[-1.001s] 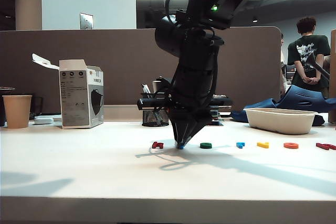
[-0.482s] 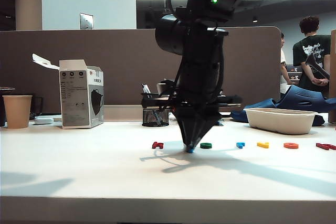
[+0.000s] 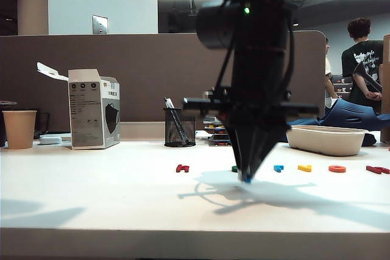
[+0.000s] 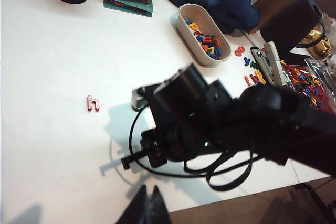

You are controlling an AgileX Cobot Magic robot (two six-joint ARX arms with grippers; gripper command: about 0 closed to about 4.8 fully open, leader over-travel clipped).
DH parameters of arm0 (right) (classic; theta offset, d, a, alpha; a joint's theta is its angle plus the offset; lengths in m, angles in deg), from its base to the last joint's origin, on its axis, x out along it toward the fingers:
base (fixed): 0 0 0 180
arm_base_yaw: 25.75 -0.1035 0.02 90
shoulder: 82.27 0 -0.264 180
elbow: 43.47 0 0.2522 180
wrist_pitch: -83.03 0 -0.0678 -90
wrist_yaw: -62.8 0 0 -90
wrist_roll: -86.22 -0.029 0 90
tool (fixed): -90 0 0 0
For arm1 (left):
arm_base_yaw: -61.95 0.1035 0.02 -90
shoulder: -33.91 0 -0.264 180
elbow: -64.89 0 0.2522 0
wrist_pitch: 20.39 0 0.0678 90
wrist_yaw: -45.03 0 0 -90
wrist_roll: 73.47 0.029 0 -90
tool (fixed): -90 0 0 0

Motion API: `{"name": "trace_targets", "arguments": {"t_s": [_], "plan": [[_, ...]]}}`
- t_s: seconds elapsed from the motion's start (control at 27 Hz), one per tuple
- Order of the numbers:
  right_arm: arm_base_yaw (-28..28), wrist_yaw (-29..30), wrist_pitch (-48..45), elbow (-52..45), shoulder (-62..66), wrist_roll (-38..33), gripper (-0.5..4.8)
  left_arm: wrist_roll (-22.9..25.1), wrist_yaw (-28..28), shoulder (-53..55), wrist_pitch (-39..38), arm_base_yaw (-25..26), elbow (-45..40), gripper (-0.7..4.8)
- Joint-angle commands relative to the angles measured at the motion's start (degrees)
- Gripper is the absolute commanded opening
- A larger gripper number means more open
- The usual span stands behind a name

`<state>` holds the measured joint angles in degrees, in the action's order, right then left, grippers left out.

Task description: Select the appropriate letters from the row of letter magnets placed on the table to arrange into the word "love".

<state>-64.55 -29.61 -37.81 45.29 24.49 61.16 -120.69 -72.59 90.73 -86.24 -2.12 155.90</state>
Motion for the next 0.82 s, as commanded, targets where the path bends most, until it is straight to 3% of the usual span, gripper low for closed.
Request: {"name": "trace_targets", "arguments": {"t_s": [0.04, 0.26, 0.37, 0.82], "plan": [[-0.9, -0.1, -5.7, -2.9, -0.3, -2.0, -0.03, 0.3, -0.2, -0.1, 0.4, -0.1, 0.2, -0.04], [-0.7, -2.1, -3.8, -3.3, -0.3, -2.2, 0.01, 0.3, -0.2, -0.1, 0.3, -0.1, 0.2, -0.04], [-1.1, -1.9, -2.9, -3.2, -0.3, -3.3, 0.85, 0.3, -0.2, -0.1, 0.3, -0.1, 0.2, -0.04], [-1.2, -0.2, -1.7, -3.0, -3.2, -3.7, 0.96, 0.3, -0.2, -0.1, 0.3, -0.1, 0.2, -0.04]]}}
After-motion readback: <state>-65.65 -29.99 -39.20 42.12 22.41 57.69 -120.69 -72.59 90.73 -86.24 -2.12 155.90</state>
